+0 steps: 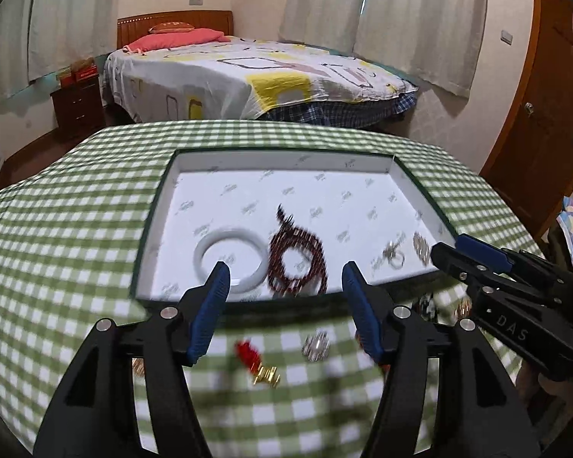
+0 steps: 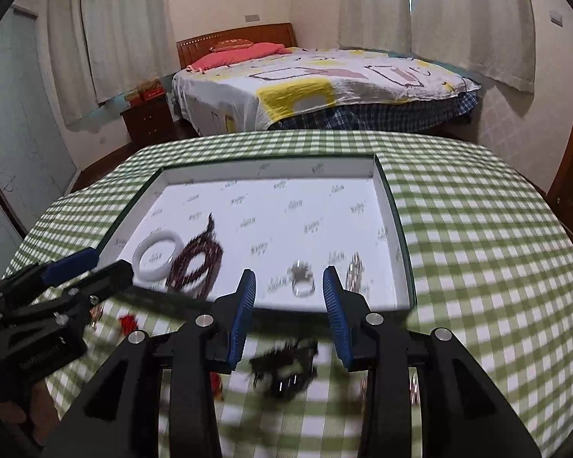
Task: Organize jewelry
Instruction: 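Withdraw both tools from the box toward the remaining jewelry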
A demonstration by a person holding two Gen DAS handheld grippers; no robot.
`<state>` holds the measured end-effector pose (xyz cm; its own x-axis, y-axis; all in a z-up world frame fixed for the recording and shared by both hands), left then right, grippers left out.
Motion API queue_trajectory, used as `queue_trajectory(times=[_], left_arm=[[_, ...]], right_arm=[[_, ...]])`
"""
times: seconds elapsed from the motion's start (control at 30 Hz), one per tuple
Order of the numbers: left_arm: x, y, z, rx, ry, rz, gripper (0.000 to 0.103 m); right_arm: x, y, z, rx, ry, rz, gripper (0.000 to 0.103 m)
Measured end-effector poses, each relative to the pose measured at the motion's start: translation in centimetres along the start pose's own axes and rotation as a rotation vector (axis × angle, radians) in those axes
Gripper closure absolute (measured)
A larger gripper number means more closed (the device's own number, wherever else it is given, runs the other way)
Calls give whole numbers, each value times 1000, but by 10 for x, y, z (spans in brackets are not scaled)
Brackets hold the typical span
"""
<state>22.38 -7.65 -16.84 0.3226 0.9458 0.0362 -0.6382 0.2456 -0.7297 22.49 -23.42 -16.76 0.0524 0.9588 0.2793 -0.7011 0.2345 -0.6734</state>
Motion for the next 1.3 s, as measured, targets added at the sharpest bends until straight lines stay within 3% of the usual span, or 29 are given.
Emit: queue_trajectory(times=[0.43,0.73,1.3], left_arm=[[31,69,26,103,-70,59,43],[53,79,26,120,-104,94,43],[54,81,18,137,-98,99,43]], right_arm=[[-12,51,2,88,41,-4,66],[-9,51,-18,117,65,7,66],[-21,52,-23,126,107,2,66]])
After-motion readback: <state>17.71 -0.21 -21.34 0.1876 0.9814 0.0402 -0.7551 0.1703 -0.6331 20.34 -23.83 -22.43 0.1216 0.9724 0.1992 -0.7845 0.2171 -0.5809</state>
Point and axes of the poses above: each gripper's, at about its wrist camera, not at the fingertips, and z roughly against the way its jaws point, x to its left, y to its underside, the point moved 4 cm from there along -z, roughly the way its jaws point, and after that the axes turned 12 degrees about -z, right-handed, at the moved point
